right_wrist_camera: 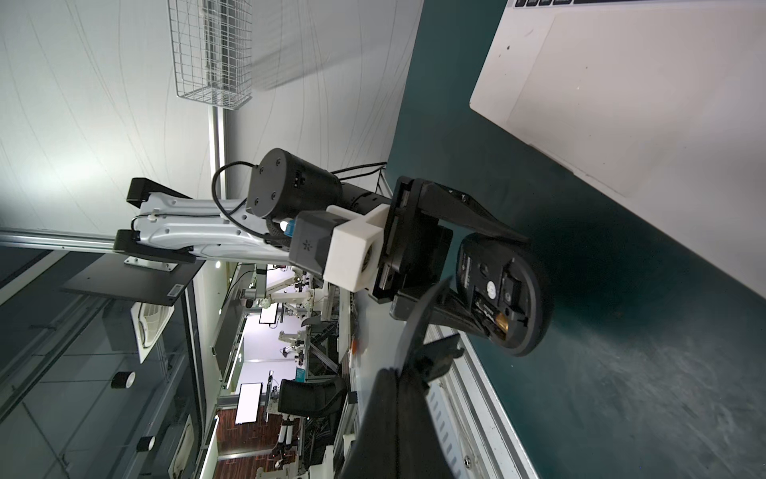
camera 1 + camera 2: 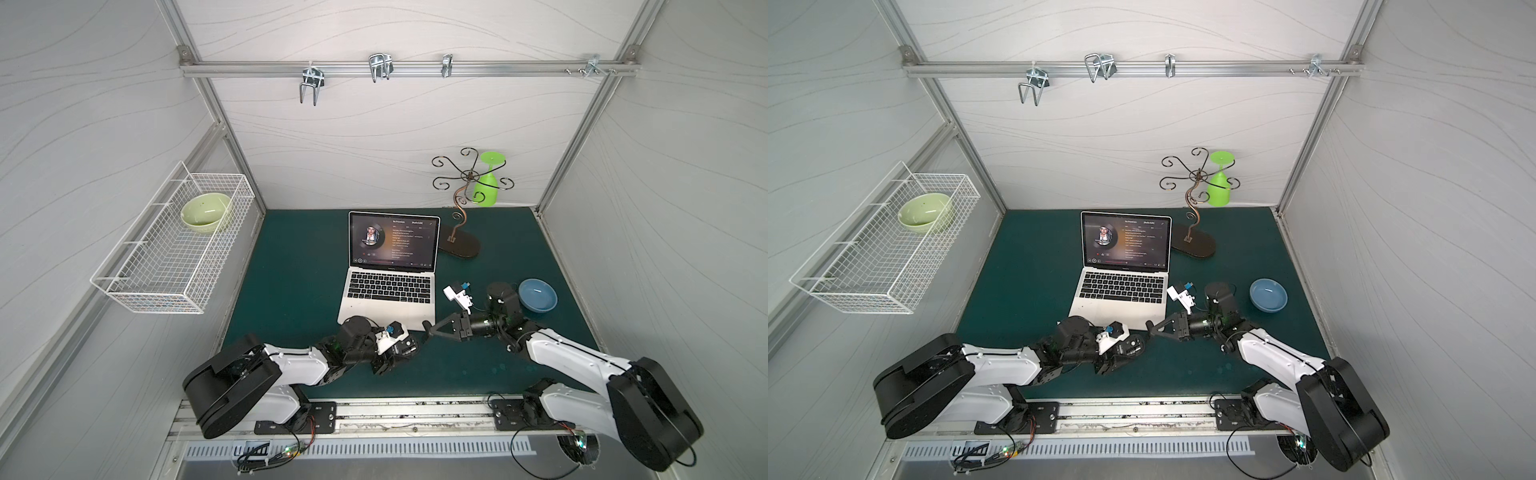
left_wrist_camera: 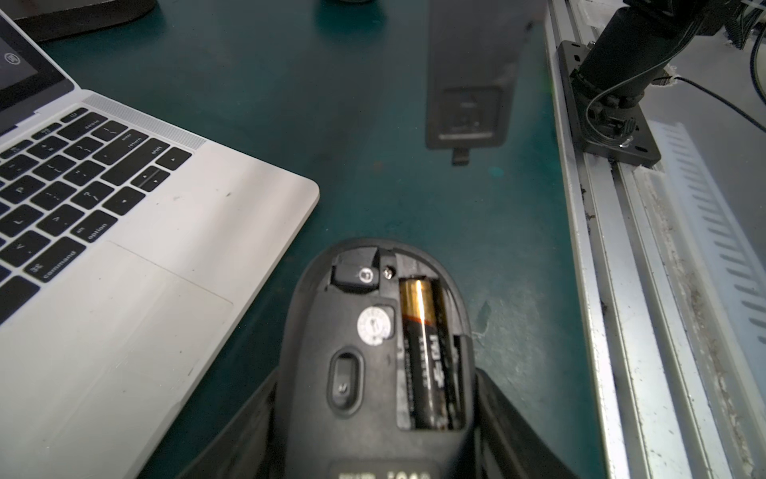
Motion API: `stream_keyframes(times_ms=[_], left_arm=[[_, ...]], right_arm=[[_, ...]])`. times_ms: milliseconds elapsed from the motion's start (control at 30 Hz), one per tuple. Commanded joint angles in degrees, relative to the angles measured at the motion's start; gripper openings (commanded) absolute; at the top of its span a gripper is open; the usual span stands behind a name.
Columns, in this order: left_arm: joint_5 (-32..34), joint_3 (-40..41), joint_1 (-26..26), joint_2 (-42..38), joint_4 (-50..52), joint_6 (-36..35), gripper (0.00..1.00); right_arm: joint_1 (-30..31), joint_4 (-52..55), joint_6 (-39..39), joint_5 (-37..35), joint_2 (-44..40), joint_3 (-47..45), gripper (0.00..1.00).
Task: Remove the wireless mouse receiver from the laptop
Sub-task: Close the lid on the mouse.
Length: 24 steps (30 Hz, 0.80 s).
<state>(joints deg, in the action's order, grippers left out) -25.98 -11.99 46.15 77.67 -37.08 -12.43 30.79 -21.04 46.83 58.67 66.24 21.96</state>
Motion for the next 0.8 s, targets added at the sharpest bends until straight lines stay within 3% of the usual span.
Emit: stream_keyframes(times_ms=[0,233,767], left_arm=[[-1.48,-1.52,-0.18,3.28,-3.91,-1.46,0.00],[-2.70,-1.54,-0.21,5.12,-5.48,-2.26,0.00],[-4.99,-3.33,-0.39,7.50,-4.28,-1.46,0.00]], right_arm=[[0.57,-4.47,0.50,2.51,2.15,-1.16,0.00],[2.98,-17.32,2.83,1.07,9.41,-4.78,0.00],[8.19,-25.64,0.99,-8.59,13.93,-6.59,0.00]])
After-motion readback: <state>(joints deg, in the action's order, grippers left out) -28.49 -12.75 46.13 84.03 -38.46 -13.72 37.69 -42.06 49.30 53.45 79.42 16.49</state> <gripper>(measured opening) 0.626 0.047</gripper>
